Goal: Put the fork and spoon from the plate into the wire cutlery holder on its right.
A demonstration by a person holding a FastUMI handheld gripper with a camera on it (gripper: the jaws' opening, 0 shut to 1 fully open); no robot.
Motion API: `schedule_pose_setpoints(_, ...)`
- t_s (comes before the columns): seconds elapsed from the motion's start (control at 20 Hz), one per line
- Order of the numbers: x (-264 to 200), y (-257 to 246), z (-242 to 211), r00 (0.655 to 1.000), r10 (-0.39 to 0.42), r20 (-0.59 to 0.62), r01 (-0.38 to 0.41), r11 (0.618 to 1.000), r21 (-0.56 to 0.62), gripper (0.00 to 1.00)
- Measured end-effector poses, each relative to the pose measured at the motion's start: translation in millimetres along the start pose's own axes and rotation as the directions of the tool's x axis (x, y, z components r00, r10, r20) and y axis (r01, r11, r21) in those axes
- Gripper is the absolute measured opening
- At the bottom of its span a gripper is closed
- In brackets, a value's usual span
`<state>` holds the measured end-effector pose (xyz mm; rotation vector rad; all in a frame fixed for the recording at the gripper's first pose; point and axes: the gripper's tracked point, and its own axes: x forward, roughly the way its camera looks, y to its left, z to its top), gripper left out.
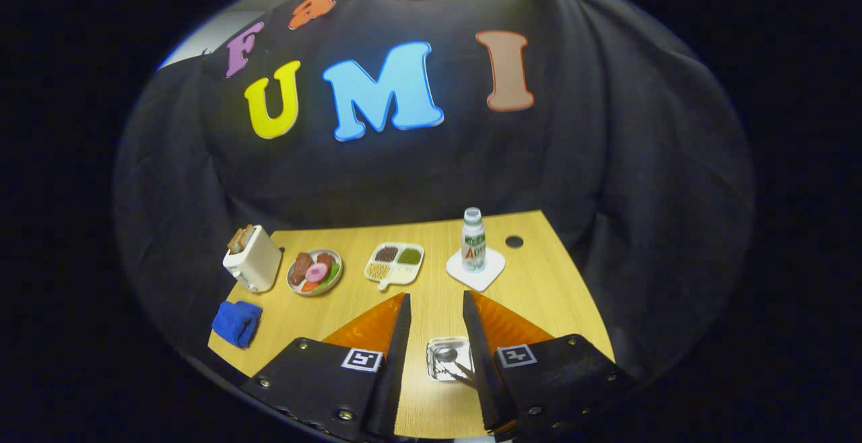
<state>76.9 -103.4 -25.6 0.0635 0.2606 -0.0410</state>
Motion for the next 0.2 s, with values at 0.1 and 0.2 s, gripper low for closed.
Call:
schedule_pose_setpoints(0.1, -18, 5, 33, 0.991, -0.018, 0.136, 0.026, 0.998, -0.056, 0.47)
schedule_pose_setpoints(0.2, -35, 13, 54, 0.968, -0.028, 0.249, 0.05, 0.995, -0.084, 0.48)
